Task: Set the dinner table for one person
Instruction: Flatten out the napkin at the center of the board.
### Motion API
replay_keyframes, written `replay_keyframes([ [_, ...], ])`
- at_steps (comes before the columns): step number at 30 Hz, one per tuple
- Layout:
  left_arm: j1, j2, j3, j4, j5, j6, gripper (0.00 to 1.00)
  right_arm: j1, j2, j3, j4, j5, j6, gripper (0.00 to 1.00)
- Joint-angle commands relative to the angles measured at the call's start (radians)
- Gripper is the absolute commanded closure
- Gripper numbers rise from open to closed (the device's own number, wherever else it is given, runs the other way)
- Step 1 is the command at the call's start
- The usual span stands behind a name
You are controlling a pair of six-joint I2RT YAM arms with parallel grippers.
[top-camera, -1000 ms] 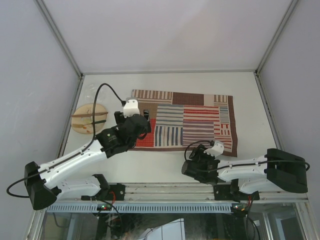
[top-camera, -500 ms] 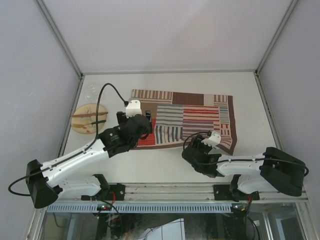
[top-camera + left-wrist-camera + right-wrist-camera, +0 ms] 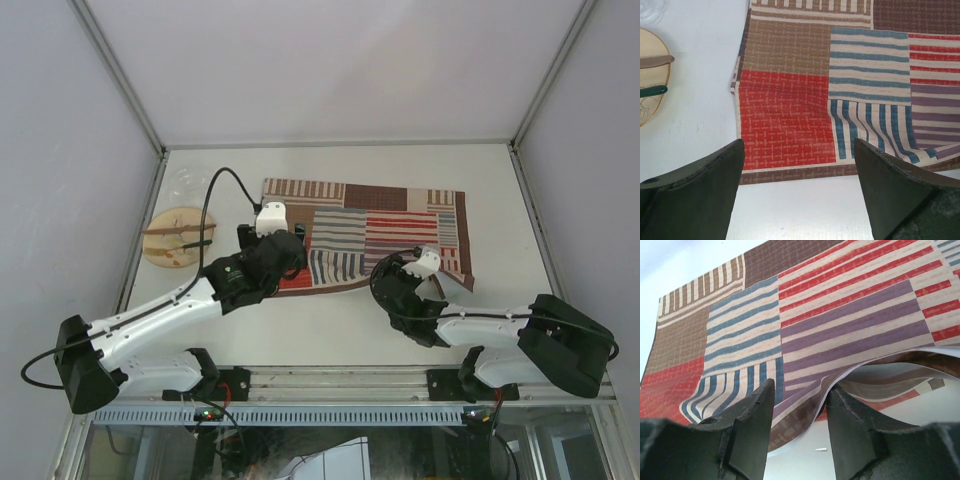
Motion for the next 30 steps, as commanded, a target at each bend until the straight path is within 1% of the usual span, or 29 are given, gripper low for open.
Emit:
replay_keyframes([
  [1, -0.004, -0.01, -0.042, 0.031, 0.0, 0.01, 0.07, 0.036, 0.003, 0.028, -0.015, -0.023, 0.05, 0.55],
  [8, -0.004, -0.01, -0.05, 0.038, 0.004, 0.005, 0.06, 0.094, 0.006, 0.028, -0.095, -0.008, 0.117, 0.55],
  [11, -0.003, -0.014, -0.052, 0.044, 0.003, 0.006, 0.06, 0.109, -0.005, 0.04, -0.155, 0.002, 0.129, 0.55],
  [15, -0.003, -0.013, -0.053, 0.045, 0.006, 0.01, 0.06, 0.113, -0.065, 0.048, -0.306, -0.003, 0.178, 0.55],
  [18, -0.003, -0.013, -0.056, 0.045, 0.011, 0.012, 0.06, 0.129, -0.117, 0.05, -0.429, -0.007, 0.245, 0.55],
  [20, -0.002, -0.014, -0.056, 0.044, 0.013, 0.012, 0.06, 0.158, -0.138, 0.049, -0.504, -0.001, 0.3, 0.55],
  [23, -0.003, -0.014, -0.056, 0.047, 0.017, 0.013, 0.06, 0.216, -0.134, 0.047, -0.573, 0.008, 0.382, 0.55],
  [27, -0.003, -0.02, -0.062, 0.051, 0.019, 0.008, 0.06, 0.263, -0.085, 0.048, -0.595, 0.008, 0.437, 0.55],
  [30, -0.003, -0.024, -0.066, 0.054, 0.028, 0.003, 0.06, 0.265, -0.05, 0.06, -0.57, 0.012, 0.411, 0.55],
])
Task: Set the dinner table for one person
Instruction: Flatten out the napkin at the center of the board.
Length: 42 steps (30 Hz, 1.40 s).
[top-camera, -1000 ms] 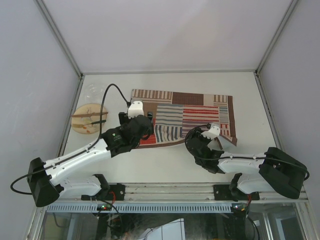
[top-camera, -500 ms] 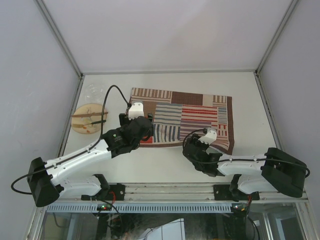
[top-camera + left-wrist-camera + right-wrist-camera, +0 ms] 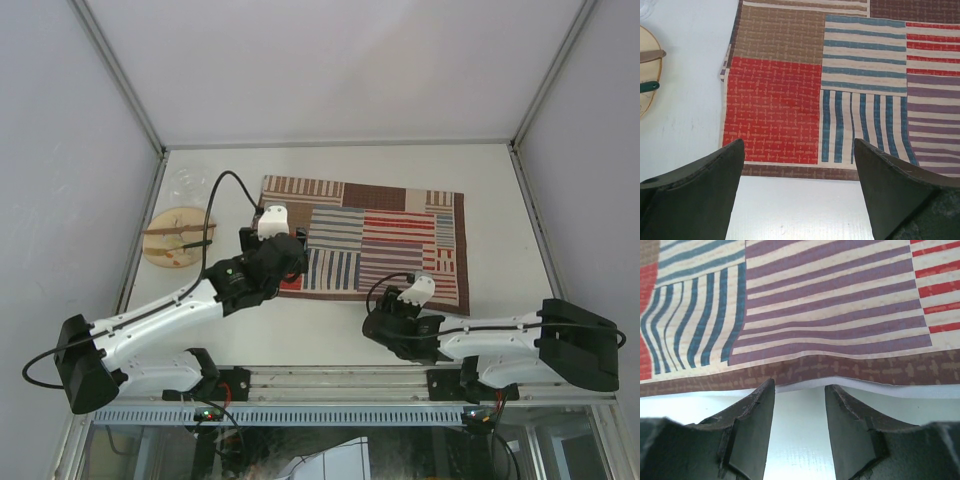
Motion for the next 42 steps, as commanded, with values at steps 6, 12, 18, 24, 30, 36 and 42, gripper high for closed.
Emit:
replay_keyframes([
  [6, -0.003, -0.04, -0.051, 0.029, 0.03, -0.011, 0.06, 0.016, 0.045, 0.057, -0.1, 0.022, 0.112, 0.55],
  [12, -0.004, -0.052, -0.102, 0.027, 0.059, -0.037, 0.06, 0.032, 0.07, 0.049, -0.15, 0.096, 0.204, 0.55],
  [18, -0.006, -0.09, -0.139, 0.011, 0.063, -0.052, 0.07, 0.038, 0.099, 0.05, -0.124, 0.138, 0.206, 0.55],
  [24, -0.006, -0.08, -0.142, 0.008, 0.064, -0.054, 0.07, 0.019, 0.102, 0.049, -0.033, 0.195, 0.099, 0.55],
  [30, -0.009, -0.072, -0.143, 0.012, 0.074, -0.065, 0.07, -0.014, 0.129, 0.05, 0.074, 0.196, 0.027, 0.55],
  [36, -0.017, -0.061, -0.152, 0.01, 0.087, -0.074, 0.07, -0.066, 0.158, 0.049, 0.233, 0.176, -0.09, 0.76],
  [42, -0.022, -0.062, -0.17, 0.012, 0.1, -0.076, 0.07, -0.14, 0.135, 0.048, 0.39, 0.146, -0.238, 0.91],
])
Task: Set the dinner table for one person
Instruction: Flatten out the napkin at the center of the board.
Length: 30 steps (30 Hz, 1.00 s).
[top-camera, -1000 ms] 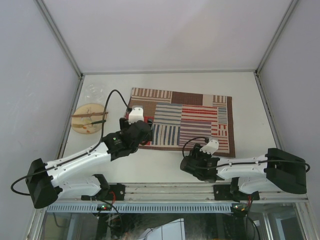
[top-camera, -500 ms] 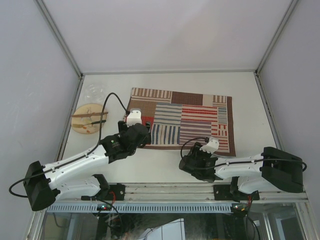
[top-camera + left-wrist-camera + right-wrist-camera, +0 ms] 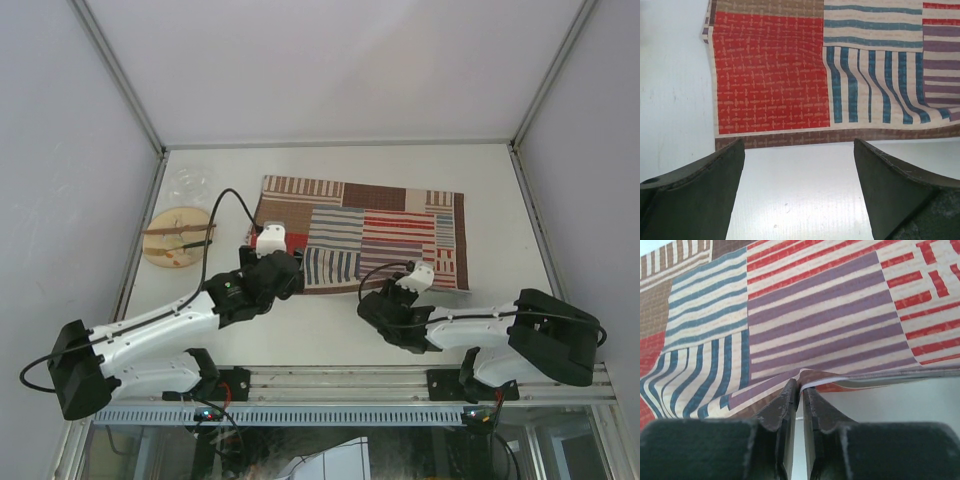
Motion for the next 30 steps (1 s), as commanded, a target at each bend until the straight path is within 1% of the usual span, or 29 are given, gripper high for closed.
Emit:
replay_keyframes([
  [1, -0.008, 0.001, -0.03, 0.013, 0.016, -0.04, 0.07, -0.048, -0.025, 0.02, 0.194, -0.009, -0.156, 0.93],
  [7, -0.017, 0.021, -0.057, 0.019, 0.038, -0.066, 0.07, -0.126, -0.024, 0.019, 0.347, -0.101, -0.289, 0.96],
  [10, -0.019, 0.018, -0.064, 0.018, 0.037, -0.069, 0.07, -0.14, -0.032, 0.02, 0.341, -0.136, -0.292, 0.96],
  [14, -0.019, 0.008, -0.065, 0.017, 0.021, -0.06, 0.07, -0.101, -0.079, 0.019, 0.179, -0.135, -0.177, 0.97],
  [21, -0.019, 0.031, -0.048, 0.02, 0.025, -0.046, 0.07, 0.055, -0.209, 0.012, -0.18, -0.081, 0.099, 0.96],
  [24, -0.019, 0.035, -0.044, 0.022, 0.021, -0.039, 0.07, 0.117, -0.247, 0.012, -0.305, -0.075, 0.19, 0.96],
  [26, -0.019, 0.039, -0.042, 0.022, 0.019, -0.037, 0.07, 0.141, -0.264, 0.012, -0.356, -0.081, 0.219, 0.92],
  [27, -0.019, 0.039, -0.039, 0.022, 0.018, -0.038, 0.07, 0.15, -0.272, 0.014, -0.378, -0.08, 0.234, 0.89],
  [28, -0.019, 0.04, -0.038, 0.022, 0.017, -0.038, 0.07, 0.158, -0.278, 0.015, -0.389, -0.081, 0.239, 0.84],
  [30, -0.018, 0.039, -0.035, 0.021, 0.02, -0.039, 0.07, 0.165, -0.289, 0.016, -0.407, -0.083, 0.242, 0.69],
])
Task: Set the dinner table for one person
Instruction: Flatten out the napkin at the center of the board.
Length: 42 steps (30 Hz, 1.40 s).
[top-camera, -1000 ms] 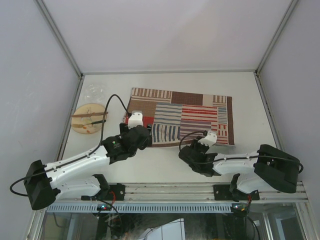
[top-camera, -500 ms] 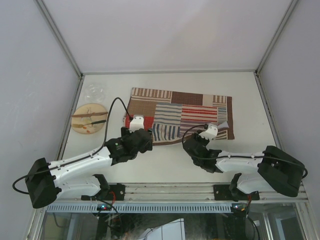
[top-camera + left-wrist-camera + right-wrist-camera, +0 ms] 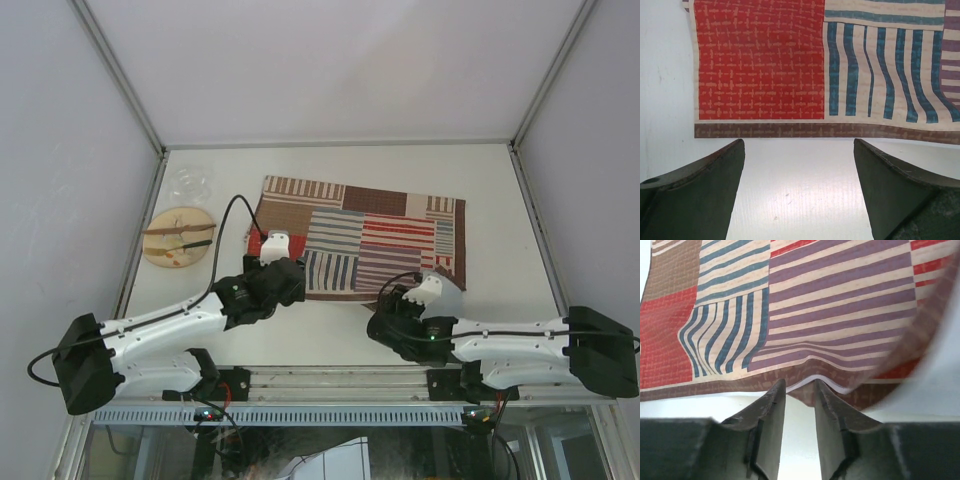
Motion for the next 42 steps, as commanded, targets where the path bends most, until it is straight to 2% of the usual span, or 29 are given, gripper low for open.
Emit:
replay_keyframes([
  [1, -0.004, -0.001, 0.023, 0.02, -0.011, 0.001, 0.07, 0.022, -0.037, 0.02, -0.124, 0.027, 0.089, 0.61],
  [3, -0.005, -0.004, 0.026, 0.018, -0.007, -0.003, 0.07, 0.021, -0.047, 0.023, -0.125, 0.022, 0.084, 0.53],
  [13, -0.004, -0.002, 0.032, 0.007, -0.012, 0.004, 0.07, -0.017, -0.187, 0.05, -0.062, 0.017, -0.066, 0.52],
  [15, -0.003, 0.01, 0.044, 0.008, -0.008, 0.01, 0.07, -0.054, -0.184, 0.05, -0.021, 0.007, -0.118, 0.52],
  [20, -0.004, 0.017, 0.054, -0.002, 0.01, 0.0, 0.07, -0.189, -0.088, 0.05, 0.112, -0.142, -0.214, 0.54],
  [24, -0.005, -0.026, 0.015, -0.013, 0.01, -0.026, 0.07, -0.187, -0.034, 0.05, 0.15, -0.203, -0.174, 0.54],
  [34, -0.009, -0.107, -0.069, -0.085, -0.045, -0.106, 0.07, -0.049, -0.011, 0.042, 0.083, -0.246, 0.012, 0.55],
  [42, -0.009, -0.098, 0.019, -0.117, -0.144, -0.077, 0.07, 0.03, 0.09, 0.042, 0.086, -0.254, 0.108, 0.55],
])
